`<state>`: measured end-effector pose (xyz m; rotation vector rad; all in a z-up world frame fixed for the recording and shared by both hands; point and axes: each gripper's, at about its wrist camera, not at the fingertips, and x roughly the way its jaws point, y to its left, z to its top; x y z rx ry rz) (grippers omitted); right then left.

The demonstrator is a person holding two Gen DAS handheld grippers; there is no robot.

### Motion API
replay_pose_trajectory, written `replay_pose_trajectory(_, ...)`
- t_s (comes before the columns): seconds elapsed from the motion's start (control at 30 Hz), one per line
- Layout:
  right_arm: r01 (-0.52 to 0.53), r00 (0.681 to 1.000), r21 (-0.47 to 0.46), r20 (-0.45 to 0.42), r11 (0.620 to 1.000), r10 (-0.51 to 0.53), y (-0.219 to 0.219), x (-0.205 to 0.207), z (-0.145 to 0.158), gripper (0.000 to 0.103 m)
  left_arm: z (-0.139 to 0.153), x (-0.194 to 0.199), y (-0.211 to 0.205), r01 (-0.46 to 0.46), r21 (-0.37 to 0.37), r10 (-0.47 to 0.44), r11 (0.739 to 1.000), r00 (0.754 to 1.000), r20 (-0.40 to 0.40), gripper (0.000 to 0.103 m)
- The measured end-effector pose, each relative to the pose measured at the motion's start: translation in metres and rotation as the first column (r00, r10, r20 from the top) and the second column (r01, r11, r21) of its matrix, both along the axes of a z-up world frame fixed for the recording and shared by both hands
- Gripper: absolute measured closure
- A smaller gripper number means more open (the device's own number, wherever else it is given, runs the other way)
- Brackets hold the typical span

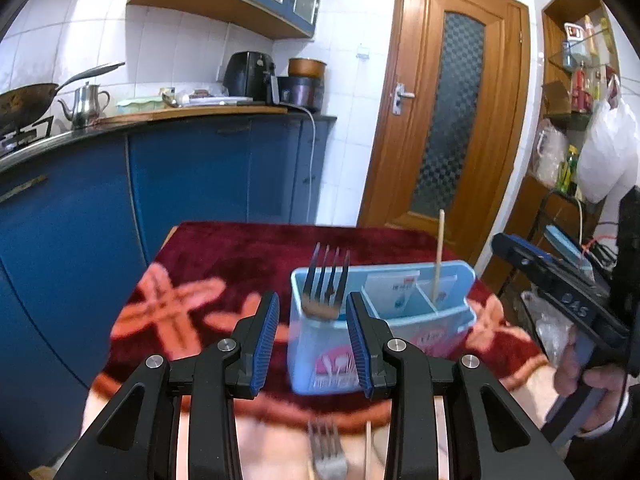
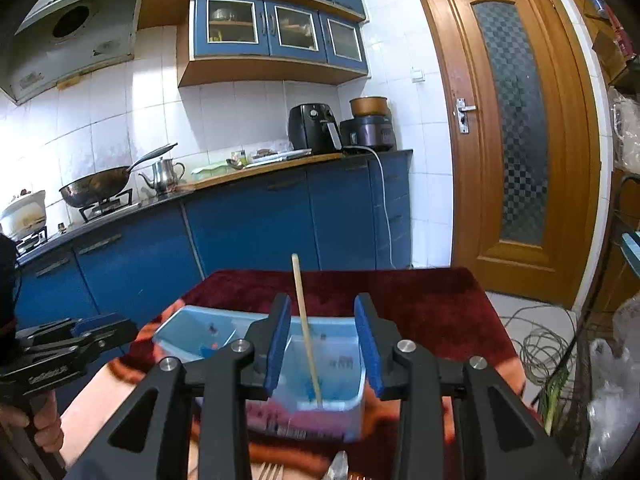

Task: Organize utensils
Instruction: 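Open the left tool to drop the fork while the right tool releases the chopstick into the caddy, then move both tools back down to the utensils on the blanket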

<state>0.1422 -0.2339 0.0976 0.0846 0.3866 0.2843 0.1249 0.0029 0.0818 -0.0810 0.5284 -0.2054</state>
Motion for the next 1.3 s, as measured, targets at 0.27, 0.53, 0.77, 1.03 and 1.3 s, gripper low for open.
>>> replay_pose_trajectory(0.27, 0.002, 0.993, 0.025, -0.118, 1.0, 0.001, -0.008, -0.042, -0.014, 0.064, -0.015, -0.02, 0.009, 0.005, 0.021, -0.003, 1.0, 0.993, -0.118, 0.059)
replay_pose_trajectory(0.53, -0.004, 0.956, 0.027, -0.295, 1.0, 0.011, -0.015, -0.056, -0.046, 0.062, -0.04, -0.034, 0.012, 0.026, 0.062, -0.009, 0.998, 0.963, -0.27, 0.059)
replay_pose_trajectory(0.77, -0.028, 0.901, -0.025, -0.433, 0.999, 0.014, -0.016, -0.061, -0.067, 0.061, -0.061, -0.04, 0.012, 0.085, 0.089, -0.041, 0.992, 0.91, -0.412, 0.059)
replay_pose_trajectory(1.03, -0.061, 0.84, -0.04, -0.541, 0.997, 0.029, -0.019, -0.062, -0.082, 0.06, -0.079, -0.047, 0.004, 0.155, 0.108, -0.079, 0.982, 0.854, -0.514, 0.059)
replay_pose_trajectory(1.3, -0.095, 0.769, -0.049, -0.638, 0.994, 0.043, -0.019, -0.052, -0.092, 0.06, -0.089, -0.044, -0.004, 0.216, 0.09, -0.124, 0.972, 0.8, -0.586, 0.071)
